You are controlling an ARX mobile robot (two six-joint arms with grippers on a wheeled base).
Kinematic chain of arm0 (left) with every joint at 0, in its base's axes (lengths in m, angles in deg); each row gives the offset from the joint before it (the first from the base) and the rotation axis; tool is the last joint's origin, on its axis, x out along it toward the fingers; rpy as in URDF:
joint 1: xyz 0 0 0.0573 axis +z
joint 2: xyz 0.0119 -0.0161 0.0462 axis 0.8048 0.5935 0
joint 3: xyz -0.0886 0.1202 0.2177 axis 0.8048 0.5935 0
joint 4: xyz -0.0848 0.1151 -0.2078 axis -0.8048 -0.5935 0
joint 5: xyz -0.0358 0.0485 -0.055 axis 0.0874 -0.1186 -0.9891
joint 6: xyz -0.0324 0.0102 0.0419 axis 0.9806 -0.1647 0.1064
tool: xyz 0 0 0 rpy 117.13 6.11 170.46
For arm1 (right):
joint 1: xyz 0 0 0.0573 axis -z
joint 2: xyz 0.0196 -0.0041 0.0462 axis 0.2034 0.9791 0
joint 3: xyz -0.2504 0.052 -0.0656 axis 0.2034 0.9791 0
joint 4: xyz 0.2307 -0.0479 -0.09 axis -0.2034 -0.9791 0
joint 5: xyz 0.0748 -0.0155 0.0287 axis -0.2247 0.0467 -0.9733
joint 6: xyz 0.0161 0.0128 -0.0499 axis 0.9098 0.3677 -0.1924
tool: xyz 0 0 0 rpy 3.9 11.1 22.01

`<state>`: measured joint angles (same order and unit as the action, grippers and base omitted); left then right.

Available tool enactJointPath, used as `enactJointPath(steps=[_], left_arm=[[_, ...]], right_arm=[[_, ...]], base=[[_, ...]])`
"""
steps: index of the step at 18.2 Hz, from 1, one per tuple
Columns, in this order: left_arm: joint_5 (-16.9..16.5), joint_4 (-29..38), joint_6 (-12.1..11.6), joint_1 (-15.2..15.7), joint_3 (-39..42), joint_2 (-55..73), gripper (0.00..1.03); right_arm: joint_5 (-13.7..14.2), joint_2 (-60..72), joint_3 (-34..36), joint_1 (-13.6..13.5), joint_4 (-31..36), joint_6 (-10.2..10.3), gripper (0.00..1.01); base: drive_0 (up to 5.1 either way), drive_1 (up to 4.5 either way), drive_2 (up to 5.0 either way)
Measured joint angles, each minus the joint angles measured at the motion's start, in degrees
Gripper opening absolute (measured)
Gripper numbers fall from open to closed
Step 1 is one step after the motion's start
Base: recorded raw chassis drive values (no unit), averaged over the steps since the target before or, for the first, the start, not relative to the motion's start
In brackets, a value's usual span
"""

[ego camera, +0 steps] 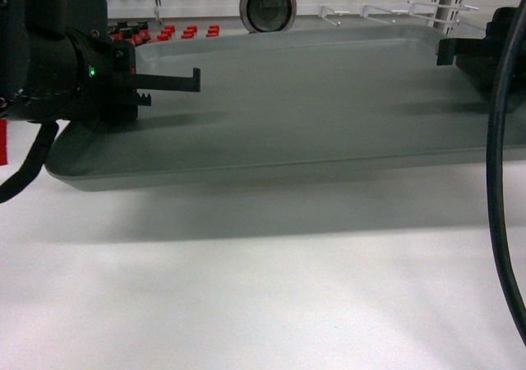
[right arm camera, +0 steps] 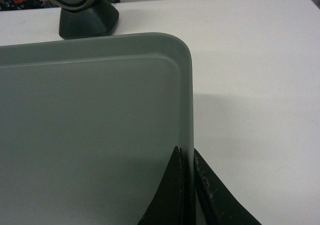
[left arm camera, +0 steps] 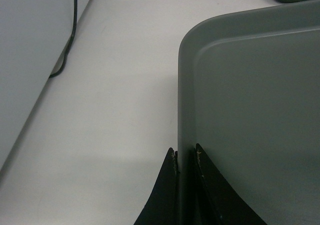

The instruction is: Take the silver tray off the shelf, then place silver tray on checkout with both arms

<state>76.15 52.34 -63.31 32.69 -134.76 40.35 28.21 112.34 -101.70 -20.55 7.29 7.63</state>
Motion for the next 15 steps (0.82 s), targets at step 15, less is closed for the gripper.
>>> enactJointPath(steps=[15], left_arm=[[-1.7,-2.8,-1.1,2.7,-11.7,12.7,0.04]], right_arm=[[-0.9,14.1,-14.1,1.0,-6.9,1.9,0.02]], base=[[0.0,0.0,0.0]])
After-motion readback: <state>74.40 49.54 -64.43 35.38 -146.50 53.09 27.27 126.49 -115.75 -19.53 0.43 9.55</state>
